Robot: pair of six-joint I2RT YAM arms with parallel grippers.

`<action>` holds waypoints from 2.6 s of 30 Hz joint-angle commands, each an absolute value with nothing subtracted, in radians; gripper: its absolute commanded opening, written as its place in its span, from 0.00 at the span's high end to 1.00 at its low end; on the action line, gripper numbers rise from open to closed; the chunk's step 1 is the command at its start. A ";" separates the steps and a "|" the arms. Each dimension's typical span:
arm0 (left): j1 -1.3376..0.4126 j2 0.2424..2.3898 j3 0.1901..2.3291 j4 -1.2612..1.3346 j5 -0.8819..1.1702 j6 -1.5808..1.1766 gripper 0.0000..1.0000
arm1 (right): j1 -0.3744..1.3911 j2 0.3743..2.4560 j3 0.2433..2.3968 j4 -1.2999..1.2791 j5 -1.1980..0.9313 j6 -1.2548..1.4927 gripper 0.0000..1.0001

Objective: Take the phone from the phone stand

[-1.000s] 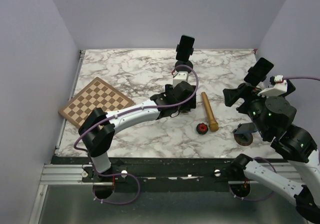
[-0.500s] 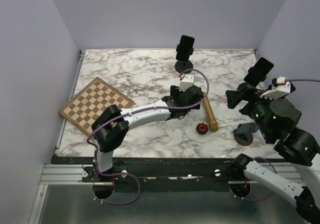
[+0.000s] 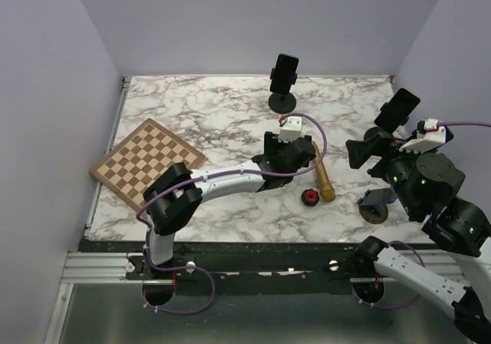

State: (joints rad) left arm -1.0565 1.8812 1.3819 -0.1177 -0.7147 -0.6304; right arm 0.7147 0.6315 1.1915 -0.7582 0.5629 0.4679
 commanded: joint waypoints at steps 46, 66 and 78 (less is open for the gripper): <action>-1.084 1.913 1.385 -0.026 -0.838 -0.475 0.54 | 0.722 0.646 1.152 -0.770 0.498 0.465 0.00; -1.049 1.751 1.529 -0.643 -0.584 -0.668 1.00 | 0.722 0.578 1.151 -0.784 0.518 0.476 0.00; -0.854 1.630 1.448 -0.849 -0.226 -0.669 1.00 | 0.722 0.594 1.134 -0.749 0.574 0.457 0.00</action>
State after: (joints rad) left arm -0.9817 1.6890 1.4666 -0.7834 -0.4488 -0.7017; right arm 0.7147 0.5797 1.1522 -0.7578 0.5308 0.4587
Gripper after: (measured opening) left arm 0.787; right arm 0.998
